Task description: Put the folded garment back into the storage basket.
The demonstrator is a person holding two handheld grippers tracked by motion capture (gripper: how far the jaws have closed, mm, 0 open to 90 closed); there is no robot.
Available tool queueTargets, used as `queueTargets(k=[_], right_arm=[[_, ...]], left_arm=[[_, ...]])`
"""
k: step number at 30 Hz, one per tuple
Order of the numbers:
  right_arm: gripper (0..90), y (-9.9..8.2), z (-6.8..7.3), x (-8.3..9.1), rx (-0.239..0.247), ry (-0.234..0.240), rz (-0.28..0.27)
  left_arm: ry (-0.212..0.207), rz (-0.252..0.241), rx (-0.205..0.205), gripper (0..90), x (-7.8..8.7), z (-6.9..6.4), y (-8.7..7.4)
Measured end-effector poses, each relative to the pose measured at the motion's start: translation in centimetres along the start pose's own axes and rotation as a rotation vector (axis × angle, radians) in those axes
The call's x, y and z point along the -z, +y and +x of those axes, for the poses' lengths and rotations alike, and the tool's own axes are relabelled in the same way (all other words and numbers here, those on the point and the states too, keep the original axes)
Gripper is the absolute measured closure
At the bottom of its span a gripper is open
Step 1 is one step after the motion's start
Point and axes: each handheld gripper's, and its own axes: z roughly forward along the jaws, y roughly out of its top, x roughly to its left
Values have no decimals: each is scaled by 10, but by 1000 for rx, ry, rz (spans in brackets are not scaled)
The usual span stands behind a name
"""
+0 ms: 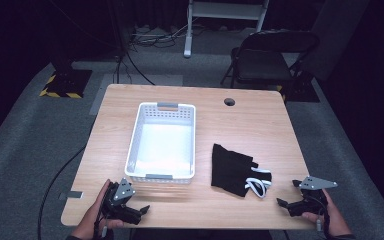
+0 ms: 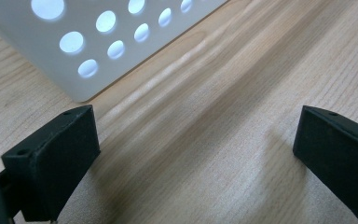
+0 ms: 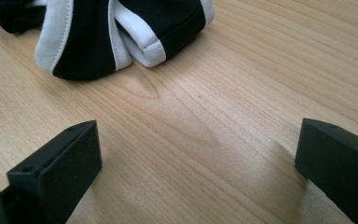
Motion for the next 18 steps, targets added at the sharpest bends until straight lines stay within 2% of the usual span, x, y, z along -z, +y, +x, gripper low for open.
queueTargets(k=[8,18], right_arm=[[9,0,1,0,-16,-16,2],[8,1,-1,1,-15,-16,17]], left_arm=[[1,1,1,2,0,0,0],[1,-2,3,2,0,0,0]])
